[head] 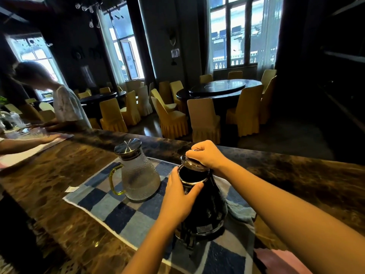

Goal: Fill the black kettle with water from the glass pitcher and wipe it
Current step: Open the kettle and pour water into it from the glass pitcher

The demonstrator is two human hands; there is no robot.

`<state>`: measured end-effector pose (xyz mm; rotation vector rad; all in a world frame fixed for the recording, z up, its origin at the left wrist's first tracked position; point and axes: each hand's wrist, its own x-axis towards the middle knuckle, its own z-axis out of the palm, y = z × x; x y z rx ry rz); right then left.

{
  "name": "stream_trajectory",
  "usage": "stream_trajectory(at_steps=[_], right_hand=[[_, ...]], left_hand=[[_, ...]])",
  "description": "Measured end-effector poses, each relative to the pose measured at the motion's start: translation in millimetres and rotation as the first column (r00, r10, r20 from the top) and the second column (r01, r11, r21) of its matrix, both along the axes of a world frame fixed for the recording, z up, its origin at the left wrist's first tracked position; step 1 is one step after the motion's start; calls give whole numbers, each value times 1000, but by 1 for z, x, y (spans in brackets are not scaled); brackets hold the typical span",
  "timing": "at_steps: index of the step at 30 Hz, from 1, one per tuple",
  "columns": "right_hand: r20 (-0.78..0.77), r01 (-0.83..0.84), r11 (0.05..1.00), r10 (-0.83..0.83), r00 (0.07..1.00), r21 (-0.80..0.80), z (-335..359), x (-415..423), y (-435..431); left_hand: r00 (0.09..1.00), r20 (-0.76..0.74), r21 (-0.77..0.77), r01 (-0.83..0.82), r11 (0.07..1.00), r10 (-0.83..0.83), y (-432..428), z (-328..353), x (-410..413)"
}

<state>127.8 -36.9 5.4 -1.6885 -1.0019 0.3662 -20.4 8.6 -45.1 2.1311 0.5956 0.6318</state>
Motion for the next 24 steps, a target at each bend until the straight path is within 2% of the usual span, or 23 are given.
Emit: stream_trajectory(at_steps=[5,8,11,16,21,24], right_hand=[[-62,150,980,-143,988,128,10,10,-18],[-26,252,962,-250,968,106,1,27,-38],[110,371,927,-365,925,-47,-25,48,-71],[253,555,771,-496,831,-312,-75,58,-130],[407,647,594,-503,762,-479,-98,56,-167],[454,665,546,-486,747,-510,-108,57,-180]], left_hand=[[1000,-3,-3,4,1000,-4,1,-1,0],[1000,-1,-2,15,1000,-15,2,-1,0],[1000,-1,4,15,1000,-15,3,-1,2],[1000,-5,10,12,1000,-12,5,-1,3],[1000,6,11,13,1000,-13,4,1,3],[1000,10,7,11,1000,-11,3,1,2]])
